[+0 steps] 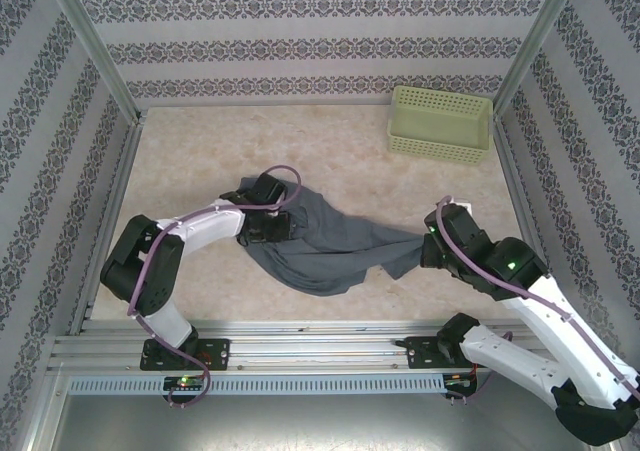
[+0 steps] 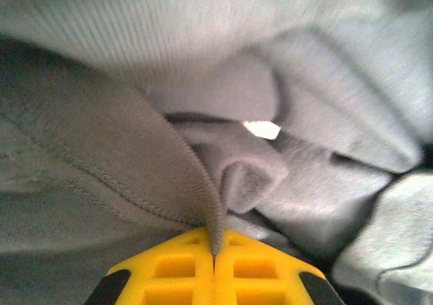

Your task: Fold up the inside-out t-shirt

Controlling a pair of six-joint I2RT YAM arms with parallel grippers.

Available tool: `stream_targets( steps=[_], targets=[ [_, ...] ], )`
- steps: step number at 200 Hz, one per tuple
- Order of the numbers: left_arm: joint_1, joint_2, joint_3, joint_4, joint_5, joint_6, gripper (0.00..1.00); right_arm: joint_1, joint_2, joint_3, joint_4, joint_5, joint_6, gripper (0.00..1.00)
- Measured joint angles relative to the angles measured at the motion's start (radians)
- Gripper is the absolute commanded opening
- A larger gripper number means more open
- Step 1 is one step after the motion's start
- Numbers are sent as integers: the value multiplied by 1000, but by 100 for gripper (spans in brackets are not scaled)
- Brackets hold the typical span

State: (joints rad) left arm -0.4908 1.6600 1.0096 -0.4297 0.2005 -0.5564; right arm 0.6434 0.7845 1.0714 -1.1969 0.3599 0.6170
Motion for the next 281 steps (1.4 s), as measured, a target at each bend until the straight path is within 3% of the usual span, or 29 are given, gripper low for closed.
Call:
stream_targets(
  steps=[22, 41, 73, 94, 110, 143, 158, 174, 194, 200, 218, 233, 253, 281],
  targets=[
    [45, -87, 37, -10, -15, 0, 0, 0, -16, 124, 12, 8, -63, 0],
    [64, -241, 41, 3, -47, -1, 0, 0, -69, 127, 66, -10, -86, 0],
    [67, -500, -29, 103, -96, -13, 0, 0, -84, -40, 152, -53, -46, 0],
    [66, -537, -113, 131, -92, -32, 0, -32, -5, -167, 191, -79, 9, 0],
    [55, -510, -191, 132, -70, -59, 0, -115, 68, -243, 224, -120, 42, 0],
    [-70, -476, -291, 124, -30, -105, 31, -346, 126, -304, 319, -237, 54, 0],
    [-110, -477, -293, 124, -6, -114, 54, -436, 152, -294, 356, -258, 45, 0],
    [-113, -497, -291, 107, -25, -117, 77, -533, 190, -273, 389, -281, 31, 0],
    [-79, -550, -264, 52, -79, -95, 88, -616, 217, -242, 414, -290, 5, 0],
    [-55, -558, -249, 40, -89, -85, 89, -630, 222, -229, 416, -290, -4, 5],
    [61, -536, -180, 19, -108, -60, 90, -640, 241, -186, 417, -290, -31, 44],
    [160, -465, -116, 17, -104, -43, 86, -638, 254, -157, 425, -303, -49, 60],
    [250, -326, -41, 19, -68, -26, 81, -586, 243, -159, 436, -318, -54, 71],
    [270, -146, 13, 41, -8, -14, 75, -419, 169, -223, 474, -328, -17, 75]
  ],
)
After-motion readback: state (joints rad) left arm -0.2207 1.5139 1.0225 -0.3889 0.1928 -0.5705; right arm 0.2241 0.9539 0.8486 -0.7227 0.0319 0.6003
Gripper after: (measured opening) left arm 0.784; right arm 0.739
